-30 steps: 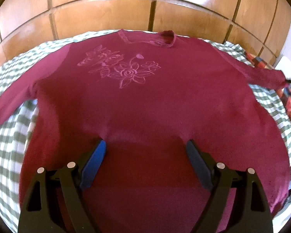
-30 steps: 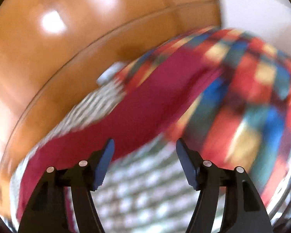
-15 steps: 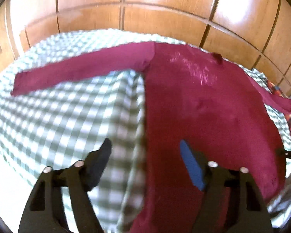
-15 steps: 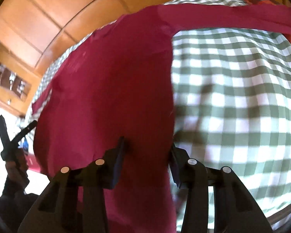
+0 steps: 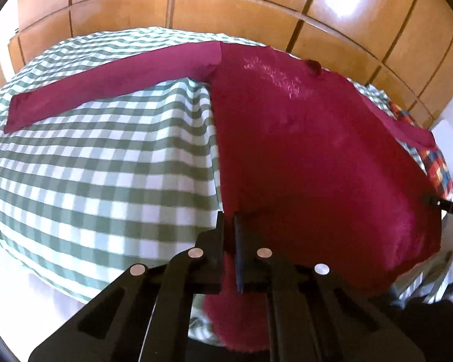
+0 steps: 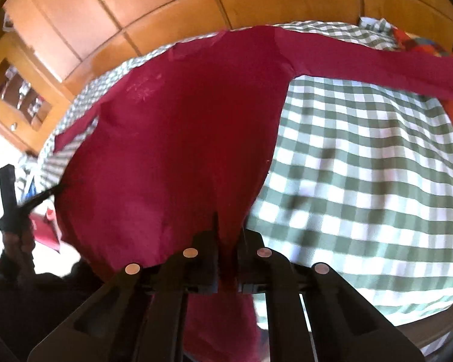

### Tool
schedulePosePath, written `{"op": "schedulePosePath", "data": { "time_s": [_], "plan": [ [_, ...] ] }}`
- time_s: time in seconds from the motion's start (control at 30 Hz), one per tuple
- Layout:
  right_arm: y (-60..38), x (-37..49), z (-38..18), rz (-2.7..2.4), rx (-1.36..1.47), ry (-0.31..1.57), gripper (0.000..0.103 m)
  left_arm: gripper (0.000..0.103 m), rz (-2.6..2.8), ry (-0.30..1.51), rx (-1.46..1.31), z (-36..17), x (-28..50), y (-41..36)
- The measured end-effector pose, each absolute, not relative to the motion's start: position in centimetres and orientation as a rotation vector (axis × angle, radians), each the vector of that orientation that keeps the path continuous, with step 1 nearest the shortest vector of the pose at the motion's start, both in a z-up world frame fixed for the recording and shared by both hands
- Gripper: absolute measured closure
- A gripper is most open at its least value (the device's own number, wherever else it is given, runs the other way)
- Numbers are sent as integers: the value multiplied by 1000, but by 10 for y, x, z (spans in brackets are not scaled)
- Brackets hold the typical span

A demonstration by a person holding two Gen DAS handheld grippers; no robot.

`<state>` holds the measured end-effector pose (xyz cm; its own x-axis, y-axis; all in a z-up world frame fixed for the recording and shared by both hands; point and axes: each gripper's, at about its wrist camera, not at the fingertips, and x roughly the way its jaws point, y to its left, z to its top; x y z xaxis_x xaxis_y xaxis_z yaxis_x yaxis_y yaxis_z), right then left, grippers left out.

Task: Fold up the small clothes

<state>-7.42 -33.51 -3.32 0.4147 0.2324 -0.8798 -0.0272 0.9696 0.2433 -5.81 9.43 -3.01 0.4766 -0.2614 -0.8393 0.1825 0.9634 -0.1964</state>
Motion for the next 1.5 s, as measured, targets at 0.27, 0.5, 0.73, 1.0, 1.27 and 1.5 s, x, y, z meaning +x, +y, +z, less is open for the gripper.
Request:
{"op": "schedulePosePath", "data": {
  "time_s": [0.27,0.5,0.73,1.0,1.27,1.5],
  "plan": [
    [-340,-74,-62,167,240,1230,90,62,-167,1061,-46,-29,-46,103],
    [-405,-66,-40,-18,388,1104,49,51,-206,921,-55,-2,-12,71],
    [-522,-71,-9,-392,610,885,49,43,-269,922,100,-23,16,-9],
    [-643,-70,23,-700,778,641,50,36,-262,982,81,-49,31,-29],
    [-671,-20,8,-758,779,713,78,32,-255,987,90,-53,34,-33],
    [-599,31,57,-528,538,706,96,25,-263,1013,75,-52,42,-31]
  ]
}}
